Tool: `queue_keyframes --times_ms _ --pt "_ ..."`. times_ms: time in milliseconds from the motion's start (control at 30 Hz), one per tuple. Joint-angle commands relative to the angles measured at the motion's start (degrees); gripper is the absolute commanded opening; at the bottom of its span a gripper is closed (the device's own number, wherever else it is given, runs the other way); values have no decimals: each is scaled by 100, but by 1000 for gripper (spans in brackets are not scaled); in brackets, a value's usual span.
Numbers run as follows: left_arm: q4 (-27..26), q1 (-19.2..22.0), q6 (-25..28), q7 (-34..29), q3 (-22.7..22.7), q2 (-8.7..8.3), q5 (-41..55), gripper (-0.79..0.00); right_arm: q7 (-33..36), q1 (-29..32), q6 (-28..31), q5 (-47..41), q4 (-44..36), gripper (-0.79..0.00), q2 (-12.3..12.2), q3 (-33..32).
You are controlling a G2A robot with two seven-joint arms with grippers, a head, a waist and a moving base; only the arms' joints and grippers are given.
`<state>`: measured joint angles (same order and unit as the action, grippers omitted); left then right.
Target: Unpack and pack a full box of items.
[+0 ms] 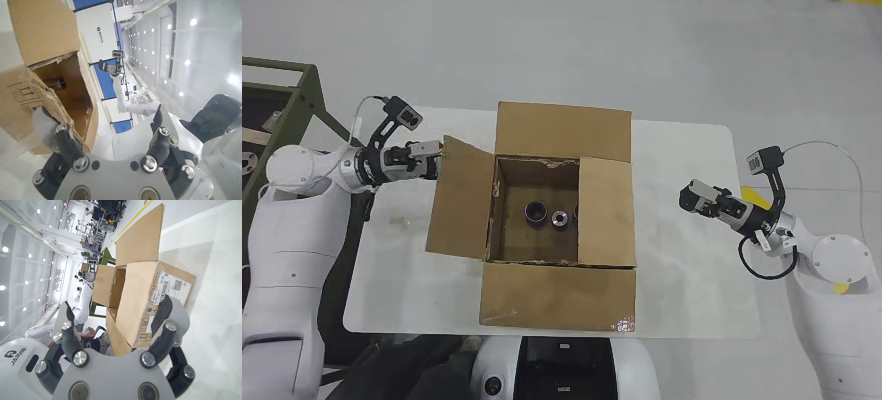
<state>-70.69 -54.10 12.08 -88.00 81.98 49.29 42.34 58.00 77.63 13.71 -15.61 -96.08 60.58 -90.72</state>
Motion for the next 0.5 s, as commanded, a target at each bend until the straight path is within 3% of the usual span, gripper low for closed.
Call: queue_keyframes --times_ms 0,467 --pt "-99 52 -44 0 -111 -34 91 0 0 0 0 0 0 0 0 0" --pt "-205 694 -100 0 -1311 -3 318 0 0 0 0 0 0 0 0 0"
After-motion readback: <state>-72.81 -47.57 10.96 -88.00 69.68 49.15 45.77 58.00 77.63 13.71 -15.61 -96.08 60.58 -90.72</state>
